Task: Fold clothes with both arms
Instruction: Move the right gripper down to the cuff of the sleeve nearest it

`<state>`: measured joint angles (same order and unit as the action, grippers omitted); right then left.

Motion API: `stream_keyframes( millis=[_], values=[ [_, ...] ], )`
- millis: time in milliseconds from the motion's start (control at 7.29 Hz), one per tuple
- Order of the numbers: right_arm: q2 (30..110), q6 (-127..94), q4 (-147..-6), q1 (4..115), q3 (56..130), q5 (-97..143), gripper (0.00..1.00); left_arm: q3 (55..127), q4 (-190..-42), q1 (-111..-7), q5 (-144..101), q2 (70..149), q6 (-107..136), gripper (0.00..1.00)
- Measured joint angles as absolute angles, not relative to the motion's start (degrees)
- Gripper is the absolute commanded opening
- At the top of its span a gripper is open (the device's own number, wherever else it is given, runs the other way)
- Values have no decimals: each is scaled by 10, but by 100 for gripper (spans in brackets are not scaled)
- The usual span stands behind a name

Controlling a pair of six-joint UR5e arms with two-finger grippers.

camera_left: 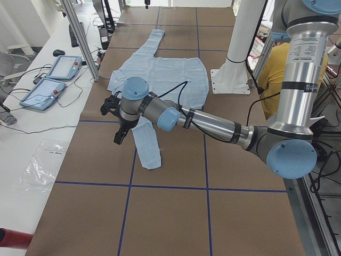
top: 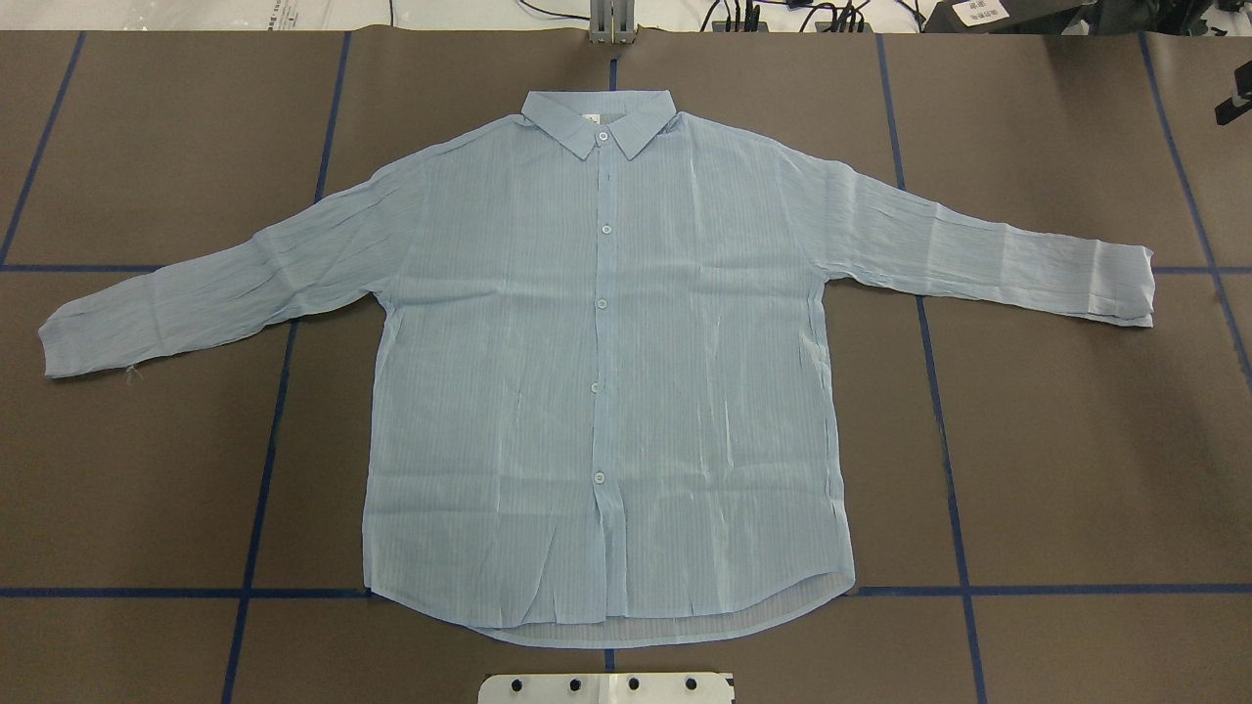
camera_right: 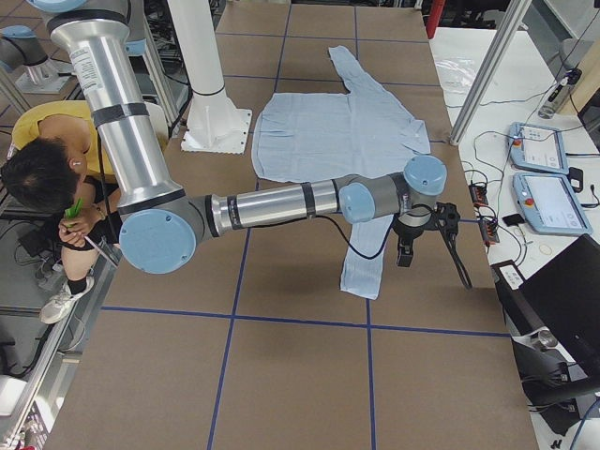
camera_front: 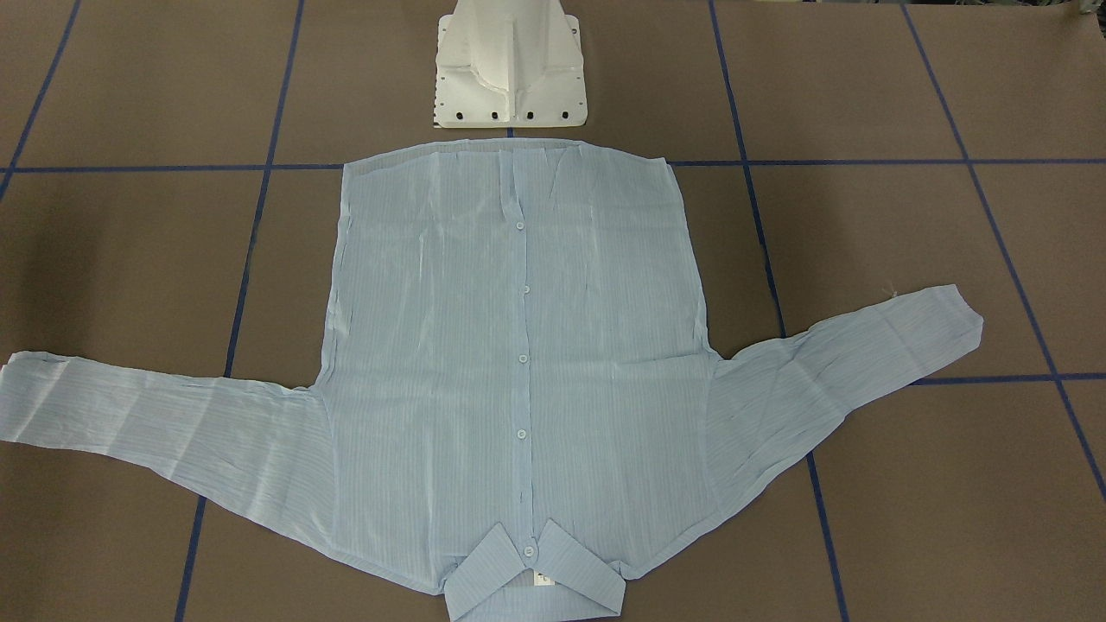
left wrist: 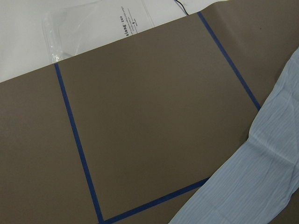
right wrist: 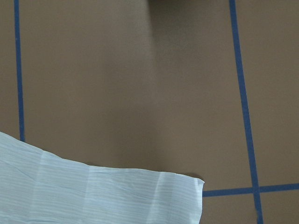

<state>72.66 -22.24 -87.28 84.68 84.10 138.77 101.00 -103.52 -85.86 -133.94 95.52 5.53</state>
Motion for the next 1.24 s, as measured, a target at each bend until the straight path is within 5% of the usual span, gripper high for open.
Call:
stream_keyframes(
  millis=[824, 1235],
  values=[
    [816, -225, -780, 827, 841, 1403, 100, 1051, -1029, -859, -1356, 886, 55, 100],
    [794, -239, -691, 757, 755, 1370, 92, 1063, -1032, -859, -1358, 881, 62, 100]
  ],
)
